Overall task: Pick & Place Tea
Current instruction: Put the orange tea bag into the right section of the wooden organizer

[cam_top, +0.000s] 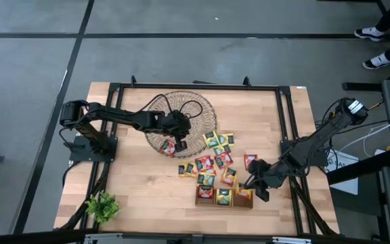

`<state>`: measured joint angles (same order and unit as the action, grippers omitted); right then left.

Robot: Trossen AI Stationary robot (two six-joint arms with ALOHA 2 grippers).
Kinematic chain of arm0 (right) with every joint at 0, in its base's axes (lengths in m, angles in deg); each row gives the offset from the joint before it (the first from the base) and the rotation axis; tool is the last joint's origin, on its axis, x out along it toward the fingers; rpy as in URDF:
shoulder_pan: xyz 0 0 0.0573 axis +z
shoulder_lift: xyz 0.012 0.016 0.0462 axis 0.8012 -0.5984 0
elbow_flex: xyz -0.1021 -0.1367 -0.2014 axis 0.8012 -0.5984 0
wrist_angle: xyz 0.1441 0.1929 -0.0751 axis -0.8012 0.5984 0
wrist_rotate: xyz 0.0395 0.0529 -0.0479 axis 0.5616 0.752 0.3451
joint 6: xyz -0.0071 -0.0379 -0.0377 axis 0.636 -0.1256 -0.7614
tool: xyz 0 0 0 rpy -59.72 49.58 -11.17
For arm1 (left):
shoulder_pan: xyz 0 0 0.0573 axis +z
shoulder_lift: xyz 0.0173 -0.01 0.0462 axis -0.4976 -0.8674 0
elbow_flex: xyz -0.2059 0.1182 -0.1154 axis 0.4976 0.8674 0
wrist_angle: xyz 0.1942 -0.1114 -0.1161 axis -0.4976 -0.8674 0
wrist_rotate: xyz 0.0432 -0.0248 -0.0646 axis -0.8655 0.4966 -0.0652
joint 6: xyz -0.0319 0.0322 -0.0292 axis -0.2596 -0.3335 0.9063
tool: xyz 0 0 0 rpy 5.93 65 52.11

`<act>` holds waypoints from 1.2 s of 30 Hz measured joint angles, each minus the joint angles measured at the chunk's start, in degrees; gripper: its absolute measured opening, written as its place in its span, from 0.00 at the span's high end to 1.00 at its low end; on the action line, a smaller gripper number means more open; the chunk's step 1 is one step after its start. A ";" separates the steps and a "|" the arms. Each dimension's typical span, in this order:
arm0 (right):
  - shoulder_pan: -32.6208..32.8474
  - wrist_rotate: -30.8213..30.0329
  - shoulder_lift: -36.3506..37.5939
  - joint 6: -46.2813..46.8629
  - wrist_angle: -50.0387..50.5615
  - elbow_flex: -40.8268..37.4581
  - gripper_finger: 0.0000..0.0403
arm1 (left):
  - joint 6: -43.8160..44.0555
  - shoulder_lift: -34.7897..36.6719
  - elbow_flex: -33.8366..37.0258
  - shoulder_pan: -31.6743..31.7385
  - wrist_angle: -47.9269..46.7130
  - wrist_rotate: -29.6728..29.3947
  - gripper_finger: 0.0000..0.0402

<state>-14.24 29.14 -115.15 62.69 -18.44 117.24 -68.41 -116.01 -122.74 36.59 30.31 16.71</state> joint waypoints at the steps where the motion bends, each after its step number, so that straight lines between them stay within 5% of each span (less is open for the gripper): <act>1: -0.02 -0.16 0.00 -0.17 -2.24 -1.01 0.99 | 0.06 0.00 0.00 0.00 0.00 0.00 0.93; 26: -0.02 -0.93 -0.01 -3.23 -5.96 -4.81 0.96 | 0.10 0.00 0.01 0.00 0.02 0.00 0.93; 36: -0.04 -2.66 0.00 -2.75 -5.90 -4.81 0.79 | 0.10 0.00 0.02 0.00 0.00 -0.01 0.93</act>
<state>-14.28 26.48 -115.15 59.94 -24.34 112.44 -68.30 -116.01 -122.71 36.59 30.31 16.70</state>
